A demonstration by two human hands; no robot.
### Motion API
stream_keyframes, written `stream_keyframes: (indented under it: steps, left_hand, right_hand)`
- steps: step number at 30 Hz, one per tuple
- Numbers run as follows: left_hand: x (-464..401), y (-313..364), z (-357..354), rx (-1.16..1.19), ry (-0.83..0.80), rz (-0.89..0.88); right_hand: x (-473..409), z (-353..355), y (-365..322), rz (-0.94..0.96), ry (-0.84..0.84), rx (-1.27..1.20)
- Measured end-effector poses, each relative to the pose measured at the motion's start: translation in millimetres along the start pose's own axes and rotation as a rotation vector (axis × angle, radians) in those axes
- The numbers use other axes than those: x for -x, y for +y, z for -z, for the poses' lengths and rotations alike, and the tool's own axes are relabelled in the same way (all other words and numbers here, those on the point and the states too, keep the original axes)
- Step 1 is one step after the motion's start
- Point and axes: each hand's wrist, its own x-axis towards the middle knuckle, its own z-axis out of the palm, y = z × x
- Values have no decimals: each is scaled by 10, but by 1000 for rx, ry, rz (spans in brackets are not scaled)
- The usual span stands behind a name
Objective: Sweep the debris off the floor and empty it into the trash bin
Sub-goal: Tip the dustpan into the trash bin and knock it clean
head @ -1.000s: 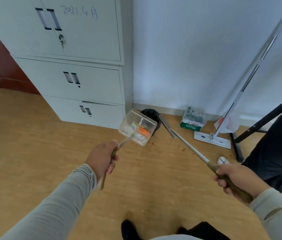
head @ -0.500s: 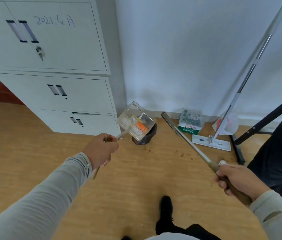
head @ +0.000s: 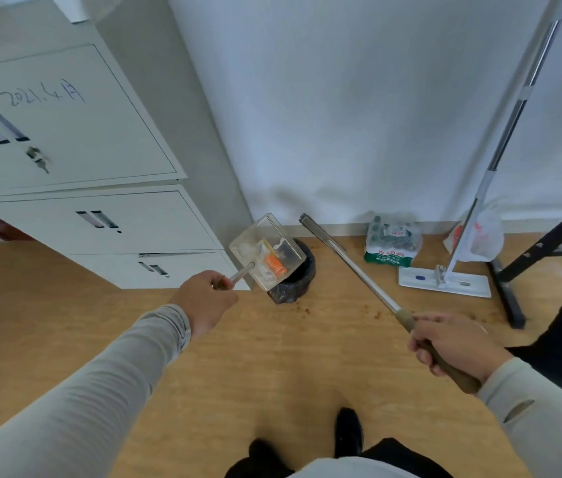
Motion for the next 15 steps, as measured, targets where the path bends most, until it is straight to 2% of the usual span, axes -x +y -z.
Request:
stream_keyframes:
  steps: [6,15]
  left_hand:
    - [-189,177,-49,-56,9,0]
    - [-312,289,51,-261,5,-68]
  right_hand:
    - [-199,86,-4,7,-22,17]
    - [-304,54,-61,25,-30,41]
